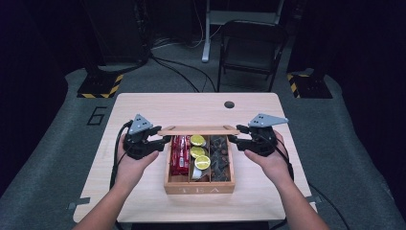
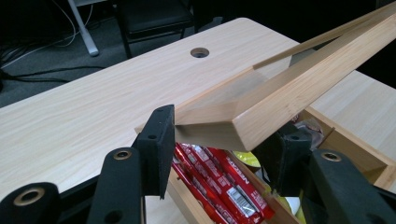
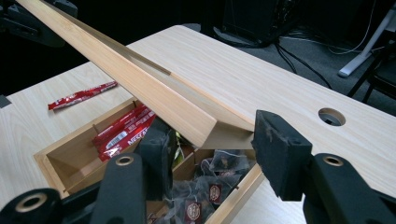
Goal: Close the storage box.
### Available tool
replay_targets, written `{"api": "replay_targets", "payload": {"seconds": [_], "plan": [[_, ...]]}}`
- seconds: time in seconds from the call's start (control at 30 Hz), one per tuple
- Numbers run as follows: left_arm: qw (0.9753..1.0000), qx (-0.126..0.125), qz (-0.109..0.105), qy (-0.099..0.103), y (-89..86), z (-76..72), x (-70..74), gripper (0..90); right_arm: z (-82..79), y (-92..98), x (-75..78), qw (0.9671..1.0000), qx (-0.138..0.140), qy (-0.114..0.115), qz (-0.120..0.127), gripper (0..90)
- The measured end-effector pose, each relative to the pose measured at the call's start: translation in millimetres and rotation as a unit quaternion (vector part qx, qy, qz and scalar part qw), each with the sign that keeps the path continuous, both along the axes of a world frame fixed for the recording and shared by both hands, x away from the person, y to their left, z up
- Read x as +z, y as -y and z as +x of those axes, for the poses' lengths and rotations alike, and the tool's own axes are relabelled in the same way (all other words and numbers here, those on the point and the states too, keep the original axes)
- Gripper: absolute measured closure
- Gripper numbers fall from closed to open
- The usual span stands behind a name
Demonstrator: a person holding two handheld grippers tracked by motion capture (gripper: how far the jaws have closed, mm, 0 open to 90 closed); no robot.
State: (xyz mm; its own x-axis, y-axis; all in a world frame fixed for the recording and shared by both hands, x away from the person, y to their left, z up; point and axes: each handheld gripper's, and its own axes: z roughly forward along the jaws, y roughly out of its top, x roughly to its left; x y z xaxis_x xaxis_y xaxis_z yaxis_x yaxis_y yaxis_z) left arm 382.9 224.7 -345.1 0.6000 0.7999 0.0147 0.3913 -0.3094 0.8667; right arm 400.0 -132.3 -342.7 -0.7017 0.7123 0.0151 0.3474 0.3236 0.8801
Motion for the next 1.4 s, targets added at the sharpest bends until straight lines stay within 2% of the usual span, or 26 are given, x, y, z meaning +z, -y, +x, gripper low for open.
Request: {"api": "replay_targets", "payload": {"seconds": [0.2, 0.37, 0.5, 0.63, 0.87, 0.97, 1.07, 1.17, 1.4], "plan": [[1.0000, -0.005, 0.006, -0.001, -0.5, -7.8, -4.5, 49.8, -8.4, -0.2, -6.5, 1.0000, 0.001, -0.001, -0.009, 49.1], [0.9999, -0.011, 0.013, 0.002, -0.9, -16.1, -9.6, 49.8, -17.4, -0.8, -13.0, 0.9999, -0.002, 0.009, -0.014, 49.4], [0.9997, -0.016, 0.017, 0.004, -1.5, -24.2, -18.1, 49.5, -25.7, 0.9, -17.0, 0.9997, 0.006, 0.014, -0.020, 50.3], [0.9997, -0.019, 0.014, 0.007, -2.0, -28.5, -23.8, 48.1, -31.8, 1.6, -22.8, 0.9995, 0.006, 0.018, -0.026, 50.6], [0.9996, -0.022, 0.012, 0.011, -2.8, -40.5, -37.7, 47.6, -45.3, 3.3, -39.6, 0.9996, 0.000, 0.027, -0.011, 50.5], [0.9995, -0.028, 0.007, 0.014, -4.7, -43.8, -43.2, 47.2, -48.3, 4.5, -45.0, 0.9993, 0.006, 0.036, -0.012, 50.5], [0.9994, -0.031, -0.002, 0.014, -6.8, -46.5, -48.3, 47.0, -51.5, 5.4, -49.1, 0.9992, 0.010, 0.037, -0.014, 50.5], [0.9994, -0.031, -0.003, 0.013, -7.2, -49.3, -52.8, 47.0, -55.2, 6.4, -53.9, 0.9994, 0.008, 0.034, -0.008, 50.6], [0.9993, -0.037, -0.006, 0.005, -8.8, -55.5, -64.8, 47.0, -62.0, 8.2, -64.4, 0.9993, 0.015, 0.030, -0.013, 50.9]]}}
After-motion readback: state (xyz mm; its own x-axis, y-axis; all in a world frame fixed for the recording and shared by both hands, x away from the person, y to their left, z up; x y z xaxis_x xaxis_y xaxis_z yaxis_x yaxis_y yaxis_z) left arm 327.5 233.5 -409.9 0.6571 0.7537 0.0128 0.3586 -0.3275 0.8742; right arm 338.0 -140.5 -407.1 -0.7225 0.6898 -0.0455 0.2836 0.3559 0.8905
